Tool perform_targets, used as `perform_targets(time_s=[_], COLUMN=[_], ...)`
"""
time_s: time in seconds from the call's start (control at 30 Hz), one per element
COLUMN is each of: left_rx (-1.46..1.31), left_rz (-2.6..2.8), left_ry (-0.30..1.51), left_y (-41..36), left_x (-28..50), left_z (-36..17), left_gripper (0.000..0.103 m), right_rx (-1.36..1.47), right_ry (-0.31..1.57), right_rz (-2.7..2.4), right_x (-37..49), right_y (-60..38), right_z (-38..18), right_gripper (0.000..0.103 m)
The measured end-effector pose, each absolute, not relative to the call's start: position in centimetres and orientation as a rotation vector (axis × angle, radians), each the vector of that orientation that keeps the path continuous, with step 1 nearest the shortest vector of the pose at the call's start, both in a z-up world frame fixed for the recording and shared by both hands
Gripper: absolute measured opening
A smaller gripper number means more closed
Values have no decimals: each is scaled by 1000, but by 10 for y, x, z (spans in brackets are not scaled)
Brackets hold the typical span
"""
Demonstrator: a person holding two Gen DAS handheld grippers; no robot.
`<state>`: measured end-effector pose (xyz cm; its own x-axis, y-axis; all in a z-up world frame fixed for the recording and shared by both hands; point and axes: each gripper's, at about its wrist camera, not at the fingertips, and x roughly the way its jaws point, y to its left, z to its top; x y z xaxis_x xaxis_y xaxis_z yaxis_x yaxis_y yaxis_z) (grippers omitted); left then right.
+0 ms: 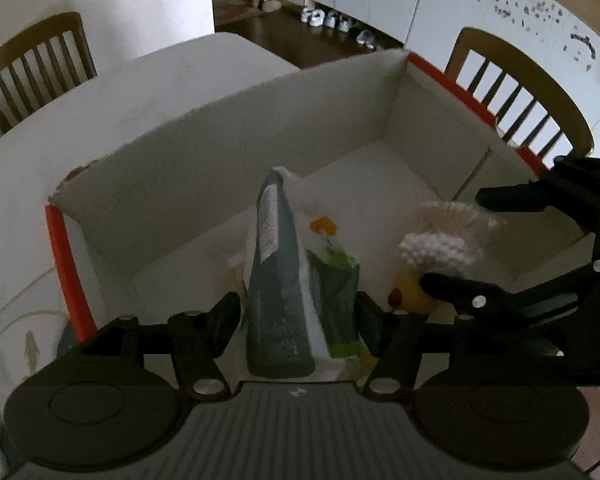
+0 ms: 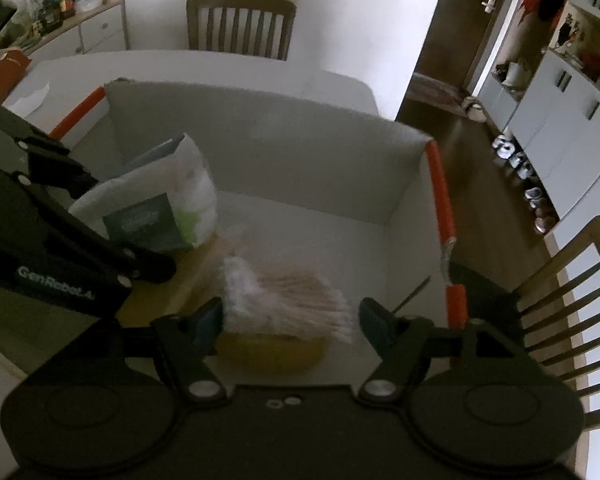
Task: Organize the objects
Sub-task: 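Carry both items into the red box and open both grippers, then withdraw both grippers from the box back over the table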
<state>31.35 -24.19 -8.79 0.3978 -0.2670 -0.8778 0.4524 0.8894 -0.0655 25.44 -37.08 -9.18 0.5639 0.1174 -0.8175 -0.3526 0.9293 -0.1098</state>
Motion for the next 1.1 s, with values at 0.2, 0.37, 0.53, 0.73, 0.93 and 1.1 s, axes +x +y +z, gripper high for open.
perform_targets(time_s=[0.2, 0.37, 0.53, 0.73, 0.93, 1.1], left_rx=[159, 128, 116, 83, 65, 28], left_rz=[-496, -502, -514, -516, -496, -471], left_ry=[1021, 989, 948, 892, 839, 811], left_y=[-235, -227, -224, -205, -181, -149], left_x=[306, 296, 286, 264, 243, 228], left_z=[-74, -60, -46, -28, -12, -6], left_gripper=[82, 82, 82, 82, 82, 82], right_rx=[-266, -242, -214, -203, -171, -160], right_ry=[924, 898, 868, 829, 821, 811], right_rz=[285, 283, 291, 307, 321, 331], right_x=[243, 235, 225, 209, 197, 186], right_y=[-377, -388, -392, -379, -361, -341], right_z=[-82, -65, -47, -25, -15, -10], right_gripper=[80, 80, 82, 83, 84, 86])
